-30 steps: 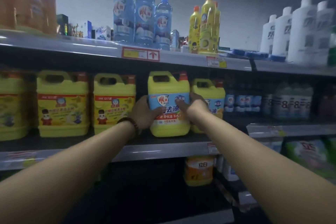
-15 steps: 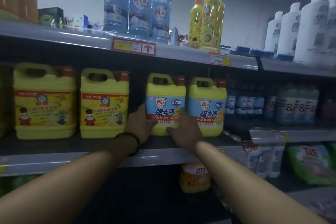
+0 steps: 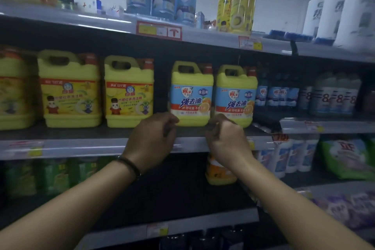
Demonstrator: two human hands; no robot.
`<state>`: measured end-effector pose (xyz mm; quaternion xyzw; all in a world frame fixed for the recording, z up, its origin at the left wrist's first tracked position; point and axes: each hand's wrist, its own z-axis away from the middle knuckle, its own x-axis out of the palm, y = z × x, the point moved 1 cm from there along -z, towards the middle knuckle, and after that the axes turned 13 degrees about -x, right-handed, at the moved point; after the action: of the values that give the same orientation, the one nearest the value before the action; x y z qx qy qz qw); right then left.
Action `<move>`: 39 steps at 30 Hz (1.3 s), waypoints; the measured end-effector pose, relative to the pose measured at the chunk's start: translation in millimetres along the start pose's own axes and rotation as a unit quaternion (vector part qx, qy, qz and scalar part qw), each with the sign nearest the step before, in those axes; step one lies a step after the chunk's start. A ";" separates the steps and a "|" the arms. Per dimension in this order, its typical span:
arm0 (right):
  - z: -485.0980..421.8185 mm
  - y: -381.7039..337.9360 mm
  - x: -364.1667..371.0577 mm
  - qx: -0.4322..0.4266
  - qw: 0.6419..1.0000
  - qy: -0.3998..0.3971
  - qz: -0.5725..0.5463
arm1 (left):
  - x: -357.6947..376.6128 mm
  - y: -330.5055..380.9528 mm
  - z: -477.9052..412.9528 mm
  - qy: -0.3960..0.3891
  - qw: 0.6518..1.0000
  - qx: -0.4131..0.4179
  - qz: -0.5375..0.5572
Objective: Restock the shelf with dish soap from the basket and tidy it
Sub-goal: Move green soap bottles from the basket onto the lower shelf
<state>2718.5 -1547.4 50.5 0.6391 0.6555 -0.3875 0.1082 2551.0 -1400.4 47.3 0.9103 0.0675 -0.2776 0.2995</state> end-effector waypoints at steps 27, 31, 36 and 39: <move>518.7 86.2 319.5 0.212 0.767 -0.602 -0.065 | 110.8 -244.7 485.9 -0.576 0.754 -0.263 -0.175; 544.1 82.5 336.3 0.159 0.758 -0.631 -0.044 | 119.1 -242.8 492.9 -0.625 0.712 -0.276 -0.162; 559.4 92.6 372.4 0.128 0.705 -0.696 -0.049 | 134.5 -251.3 493.5 -0.671 0.675 -0.274 -0.141; 549.6 94.0 382.8 0.116 0.685 -0.718 -0.044 | 137.9 -254.8 496.1 -0.693 0.648 -0.280 -0.147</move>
<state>2549.7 -1625.1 -599.8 0.1430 0.3548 -0.8049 0.4536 2362.1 -1488.8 -488.0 0.3034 0.0474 -0.8358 0.4552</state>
